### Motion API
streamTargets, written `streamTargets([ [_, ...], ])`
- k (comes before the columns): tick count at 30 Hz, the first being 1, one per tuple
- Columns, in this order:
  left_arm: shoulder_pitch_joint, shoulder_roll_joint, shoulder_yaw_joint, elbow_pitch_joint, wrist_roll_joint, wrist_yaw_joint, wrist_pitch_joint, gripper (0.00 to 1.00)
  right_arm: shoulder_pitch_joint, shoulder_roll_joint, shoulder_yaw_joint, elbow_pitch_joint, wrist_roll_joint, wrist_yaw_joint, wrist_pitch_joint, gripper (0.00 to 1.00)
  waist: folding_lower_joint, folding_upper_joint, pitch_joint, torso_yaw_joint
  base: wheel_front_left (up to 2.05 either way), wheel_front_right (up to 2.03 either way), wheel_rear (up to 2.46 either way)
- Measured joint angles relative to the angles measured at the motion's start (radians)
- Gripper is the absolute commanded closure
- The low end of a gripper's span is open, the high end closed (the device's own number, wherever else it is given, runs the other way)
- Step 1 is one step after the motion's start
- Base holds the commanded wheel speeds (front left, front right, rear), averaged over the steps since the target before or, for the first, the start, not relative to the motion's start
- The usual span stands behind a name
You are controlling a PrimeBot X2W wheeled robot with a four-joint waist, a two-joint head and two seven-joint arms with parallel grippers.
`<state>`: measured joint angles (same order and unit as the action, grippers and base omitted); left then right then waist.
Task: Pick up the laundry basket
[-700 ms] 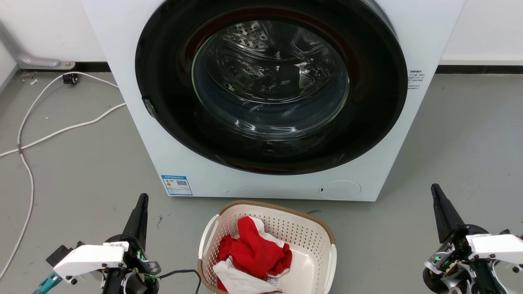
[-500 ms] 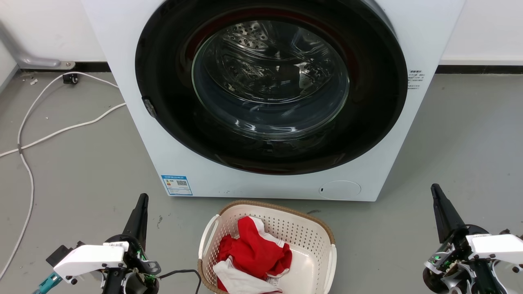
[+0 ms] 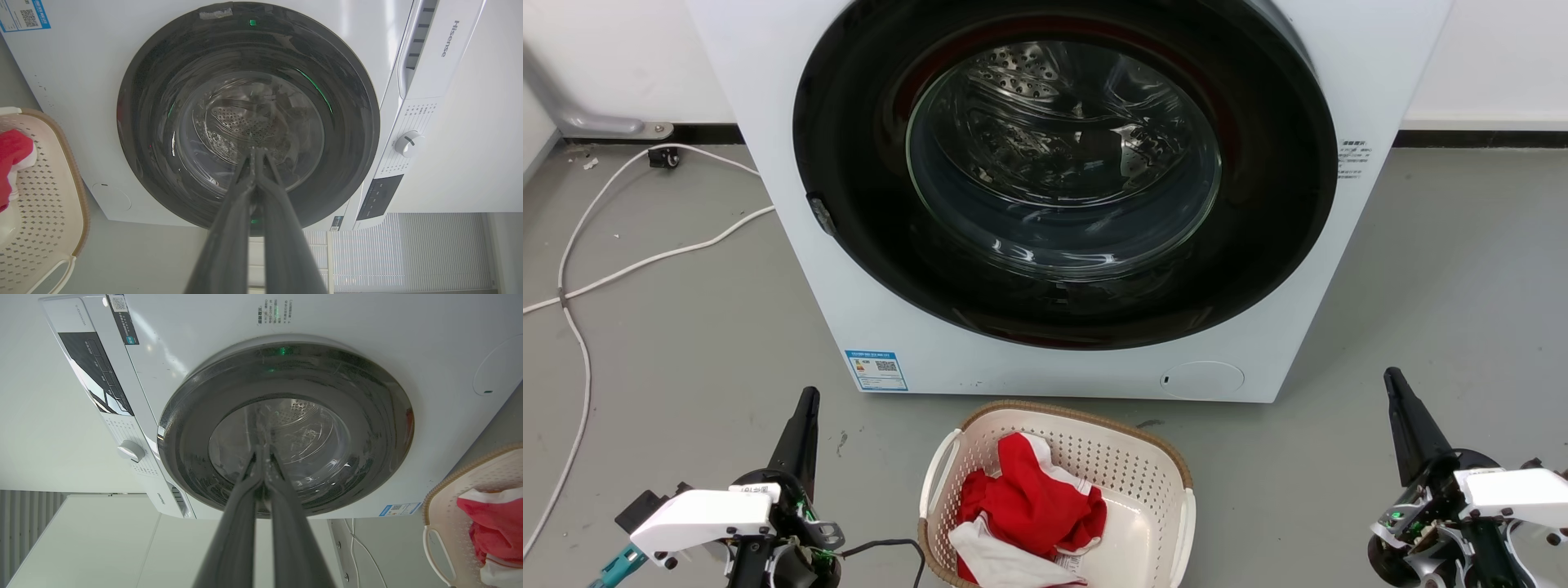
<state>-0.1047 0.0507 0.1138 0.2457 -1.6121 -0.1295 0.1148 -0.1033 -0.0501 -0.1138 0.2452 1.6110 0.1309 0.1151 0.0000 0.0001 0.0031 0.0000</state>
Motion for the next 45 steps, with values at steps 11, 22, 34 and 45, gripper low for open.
streamTargets([
  [11, 0.036, -0.004, -0.008, 0.026, 0.027, 0.002, -0.025, 0.0, 0.04, 0.004, 0.003, 0.036, -0.037, 0.0, -0.025, 0.0, 0.0, 0.0, 0.001, 0.0, 0.0, 0.0, 0.0],
  [22, 0.036, -0.004, -0.008, -0.032, 0.236, 0.027, -0.076, 0.0, 0.044, 0.004, 0.01, -0.027, -0.304, 0.0, -0.077, 0.0, 0.0, 0.0, 0.005, 0.001, 0.0, 0.0, 0.0],
  [34, 0.045, -0.003, -0.064, -0.085, 0.482, 0.103, -0.127, 0.0, 0.068, 0.004, 0.032, -0.089, -0.587, 0.0, -0.125, 0.0, 0.0, 0.0, 0.008, 0.002, 0.0, 0.0, 0.0],
  [45, 0.057, -0.003, -0.095, -0.123, 0.645, 0.134, -0.166, 0.0, 0.088, 0.004, 0.043, -0.117, -0.774, 0.0, -0.168, 0.0, 0.0, 0.0, 0.01, 0.004, 0.0, 0.0, 0.0],
])
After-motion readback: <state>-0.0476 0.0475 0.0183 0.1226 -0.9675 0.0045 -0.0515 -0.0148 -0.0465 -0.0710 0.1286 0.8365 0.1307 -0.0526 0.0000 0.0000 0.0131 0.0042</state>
